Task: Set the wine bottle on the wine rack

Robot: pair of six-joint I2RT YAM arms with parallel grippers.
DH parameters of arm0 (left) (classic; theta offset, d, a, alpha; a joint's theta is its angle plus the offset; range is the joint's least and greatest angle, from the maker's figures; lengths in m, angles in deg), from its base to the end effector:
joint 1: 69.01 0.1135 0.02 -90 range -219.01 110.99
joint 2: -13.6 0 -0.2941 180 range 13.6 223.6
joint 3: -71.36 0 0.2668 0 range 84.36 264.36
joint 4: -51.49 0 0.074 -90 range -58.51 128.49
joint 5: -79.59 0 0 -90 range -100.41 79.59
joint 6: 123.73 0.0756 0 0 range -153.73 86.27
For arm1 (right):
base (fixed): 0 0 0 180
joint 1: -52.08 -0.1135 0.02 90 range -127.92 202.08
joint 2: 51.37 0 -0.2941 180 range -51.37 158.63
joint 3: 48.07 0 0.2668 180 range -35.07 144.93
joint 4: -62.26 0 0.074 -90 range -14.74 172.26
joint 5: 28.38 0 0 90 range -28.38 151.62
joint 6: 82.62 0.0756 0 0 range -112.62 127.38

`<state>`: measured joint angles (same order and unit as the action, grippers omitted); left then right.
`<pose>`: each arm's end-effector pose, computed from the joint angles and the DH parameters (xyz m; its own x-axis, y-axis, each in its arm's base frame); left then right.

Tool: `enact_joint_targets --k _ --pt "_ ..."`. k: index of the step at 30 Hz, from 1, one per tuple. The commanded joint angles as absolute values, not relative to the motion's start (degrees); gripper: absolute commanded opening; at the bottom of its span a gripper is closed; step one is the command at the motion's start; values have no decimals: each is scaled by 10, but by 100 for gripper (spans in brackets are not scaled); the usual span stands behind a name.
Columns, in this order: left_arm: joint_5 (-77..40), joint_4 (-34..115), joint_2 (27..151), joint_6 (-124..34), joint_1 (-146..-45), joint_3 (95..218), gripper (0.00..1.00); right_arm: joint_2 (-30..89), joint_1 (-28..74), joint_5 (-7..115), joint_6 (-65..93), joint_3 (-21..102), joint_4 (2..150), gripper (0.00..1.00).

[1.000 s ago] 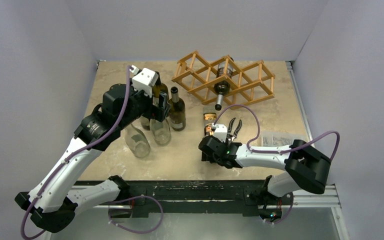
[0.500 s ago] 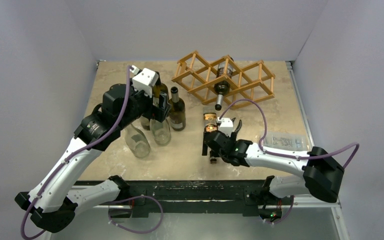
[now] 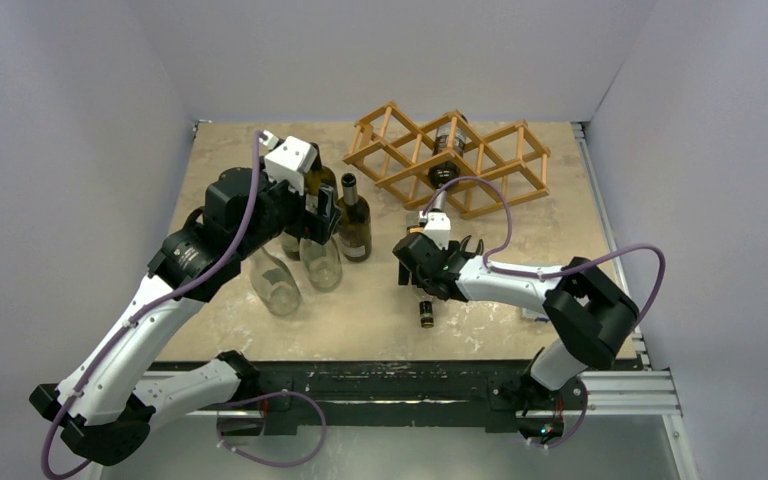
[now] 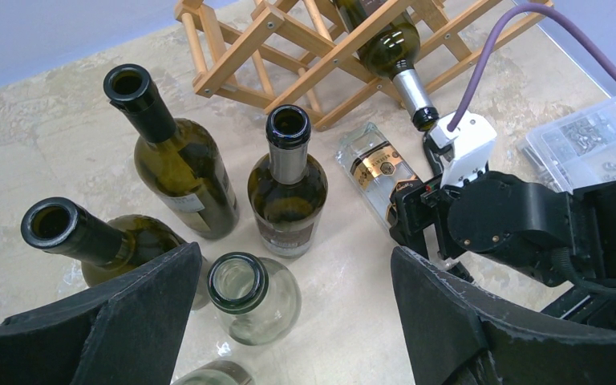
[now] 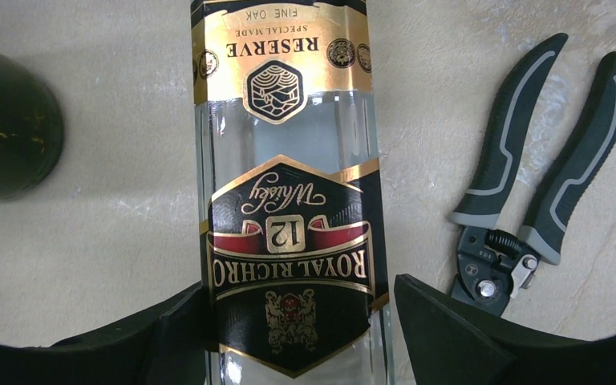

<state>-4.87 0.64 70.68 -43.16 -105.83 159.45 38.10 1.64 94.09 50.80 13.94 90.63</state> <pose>0.1879 -0.1315 0.4472 -0.3538 0.0612 -0.9333 0.4722 0.8730 -0.1218 0.2424 0.2297 0.1706 -0.6978 0.0658 -0.7133 0.0292 0.9976 0.0634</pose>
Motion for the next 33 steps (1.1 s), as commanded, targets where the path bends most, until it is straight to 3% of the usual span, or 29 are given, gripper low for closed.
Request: enact_joint_targets --k 1,4,10,12,20,25,33 --pt "-56 22 696 -437 -1057 1596 88 399 18 970 514 166 876 79" --pt "-59 22 696 -438 -1057 1595 88 409 19 973 522 161 858 68" --pt "-67 22 694 -441 -1057 1595 88 371 35 925 530 125 810 10" --pt "-83 25 693 -441 -1057 1593 88 341 36 902 528 111 787 0" --pt "-235 18 715 -517 -1067 1589 82 223 64 799 579 18 681 0" --pt "-116 11 738 -551 -1221 1588 82 217 87 729 610 2 660 0" --pt "17 165 761 -683 -1343 1443 82 169 102 688 682 -24 653 0"
